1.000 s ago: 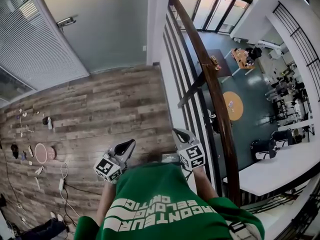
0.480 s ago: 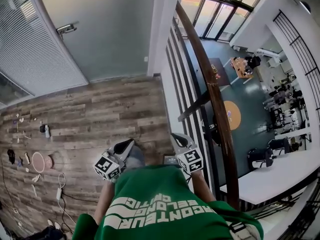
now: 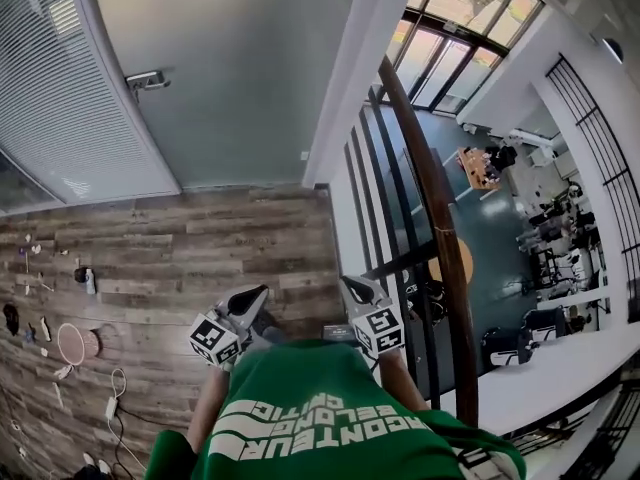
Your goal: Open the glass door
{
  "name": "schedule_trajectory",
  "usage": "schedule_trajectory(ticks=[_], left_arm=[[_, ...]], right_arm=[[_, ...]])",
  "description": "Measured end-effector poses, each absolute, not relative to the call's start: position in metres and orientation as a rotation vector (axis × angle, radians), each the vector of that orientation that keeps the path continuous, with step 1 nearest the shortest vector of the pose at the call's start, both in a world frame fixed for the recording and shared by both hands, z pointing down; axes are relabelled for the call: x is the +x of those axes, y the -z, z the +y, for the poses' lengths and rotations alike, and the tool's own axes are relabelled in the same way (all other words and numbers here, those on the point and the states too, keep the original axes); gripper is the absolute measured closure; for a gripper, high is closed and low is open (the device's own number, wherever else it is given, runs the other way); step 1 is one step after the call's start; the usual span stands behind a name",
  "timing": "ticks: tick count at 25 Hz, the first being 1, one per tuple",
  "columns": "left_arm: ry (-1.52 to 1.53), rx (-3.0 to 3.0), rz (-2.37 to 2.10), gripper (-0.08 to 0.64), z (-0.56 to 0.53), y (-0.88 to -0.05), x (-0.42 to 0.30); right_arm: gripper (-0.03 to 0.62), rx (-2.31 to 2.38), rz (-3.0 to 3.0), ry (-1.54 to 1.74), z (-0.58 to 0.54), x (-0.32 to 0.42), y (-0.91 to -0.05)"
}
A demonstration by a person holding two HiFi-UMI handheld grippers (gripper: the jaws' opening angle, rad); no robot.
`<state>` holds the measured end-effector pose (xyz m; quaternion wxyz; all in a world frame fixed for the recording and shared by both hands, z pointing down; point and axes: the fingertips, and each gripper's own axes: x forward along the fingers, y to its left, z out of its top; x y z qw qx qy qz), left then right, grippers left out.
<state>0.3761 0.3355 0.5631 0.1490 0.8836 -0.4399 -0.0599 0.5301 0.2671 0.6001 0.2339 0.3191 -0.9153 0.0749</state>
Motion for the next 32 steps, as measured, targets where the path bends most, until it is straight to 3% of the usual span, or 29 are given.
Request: schedule_trajectory(ticks=[22,32], left_arm=[[0.275,2.186,-1.705,0.546,0.34,-0.592,0.211],[0.24,2.134,-1.83,0.546,0.283,-0.575,0.139]], right_arm=[[0.6,0.36,-2.529,-0.044,0.207,0.338,-0.614],[0.6,0.235,-2.593,-0.025,0.126,0.24,-0.615]])
